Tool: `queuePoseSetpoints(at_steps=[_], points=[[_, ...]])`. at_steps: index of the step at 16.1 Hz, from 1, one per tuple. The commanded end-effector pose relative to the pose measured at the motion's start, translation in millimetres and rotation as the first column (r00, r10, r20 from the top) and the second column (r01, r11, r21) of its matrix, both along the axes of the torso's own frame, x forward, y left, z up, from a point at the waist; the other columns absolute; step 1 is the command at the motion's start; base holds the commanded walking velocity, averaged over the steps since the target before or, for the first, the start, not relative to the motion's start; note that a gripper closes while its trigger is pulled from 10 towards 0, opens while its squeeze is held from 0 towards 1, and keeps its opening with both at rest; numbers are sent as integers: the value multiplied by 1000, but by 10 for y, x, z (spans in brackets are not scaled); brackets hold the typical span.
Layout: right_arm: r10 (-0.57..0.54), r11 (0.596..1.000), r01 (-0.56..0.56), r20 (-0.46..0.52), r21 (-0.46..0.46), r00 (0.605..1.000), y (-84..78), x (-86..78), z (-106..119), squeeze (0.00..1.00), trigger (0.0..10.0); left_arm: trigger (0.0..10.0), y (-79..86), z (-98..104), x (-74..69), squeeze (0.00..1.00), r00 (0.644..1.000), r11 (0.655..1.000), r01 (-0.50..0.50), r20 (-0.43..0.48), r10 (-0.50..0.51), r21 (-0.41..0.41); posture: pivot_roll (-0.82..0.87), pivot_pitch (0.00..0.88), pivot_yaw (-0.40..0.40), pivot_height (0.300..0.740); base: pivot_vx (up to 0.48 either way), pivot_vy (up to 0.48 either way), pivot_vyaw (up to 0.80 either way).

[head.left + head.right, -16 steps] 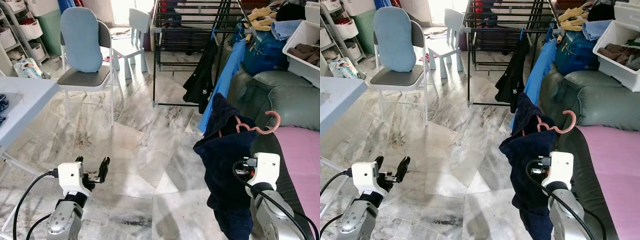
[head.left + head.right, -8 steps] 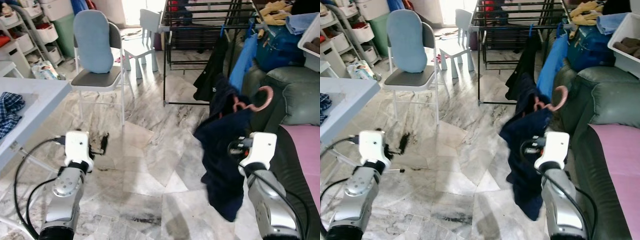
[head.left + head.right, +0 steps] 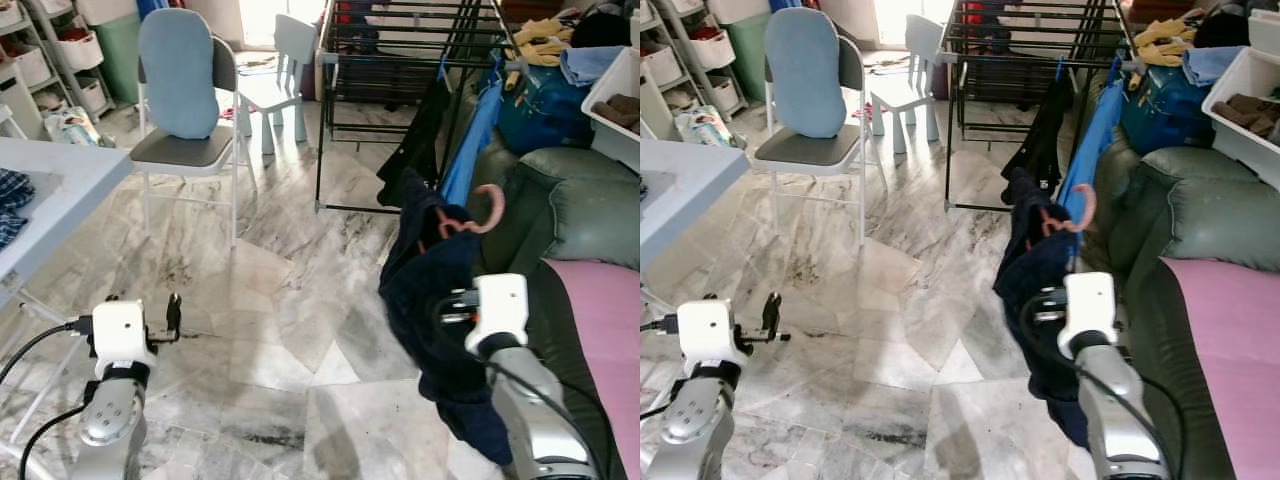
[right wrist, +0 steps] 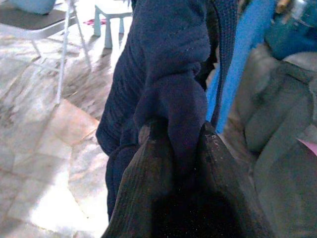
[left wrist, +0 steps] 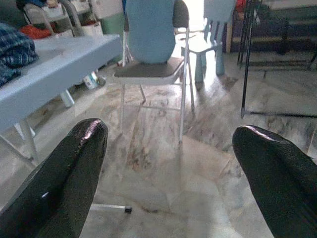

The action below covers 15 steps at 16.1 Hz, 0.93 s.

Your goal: Hang hanger

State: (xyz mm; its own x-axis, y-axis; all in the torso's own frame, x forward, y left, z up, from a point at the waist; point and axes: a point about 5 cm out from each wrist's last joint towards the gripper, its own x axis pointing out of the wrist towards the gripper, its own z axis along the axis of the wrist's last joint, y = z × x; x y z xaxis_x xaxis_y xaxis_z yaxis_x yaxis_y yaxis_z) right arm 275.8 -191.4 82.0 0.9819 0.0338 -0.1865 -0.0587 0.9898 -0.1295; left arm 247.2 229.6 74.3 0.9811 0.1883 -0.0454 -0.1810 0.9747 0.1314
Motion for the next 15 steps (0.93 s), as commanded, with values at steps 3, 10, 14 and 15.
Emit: queuePoseSetpoints(at_steps=[3, 10, 14, 15], points=[[-13, 1000, 13, 54, -1, 998, -5, 15, 131, 0, 10000, 10000, -137, 90, 100, 0, 998, 998, 58, 27, -58, -21, -134, 0, -1, 740, 0, 0, 0], [-2, 999, 4, 69, -36, 998, 27, 0, 145, 0, 10000, 10000, -222, 120, 172, 0, 995, 994, 100, 30, -99, -34, -141, 0, 21, 740, 0, 0, 180], [-11, 1000, 10, 49, 21, 999, 25, -41, 101, 0, 10000, 10000, -261, 126, 169, 0, 994, 994, 111, 28, -110, -21, -129, 0, 19, 740, 0, 0, 0], [1, 1000, -1, 41, 8, 999, 43, -37, 88, 0, 10000, 10000, -239, 120, 162, 0, 994, 994, 105, 21, -105, -7, -127, 0, 17, 740, 0, 0, 0]])
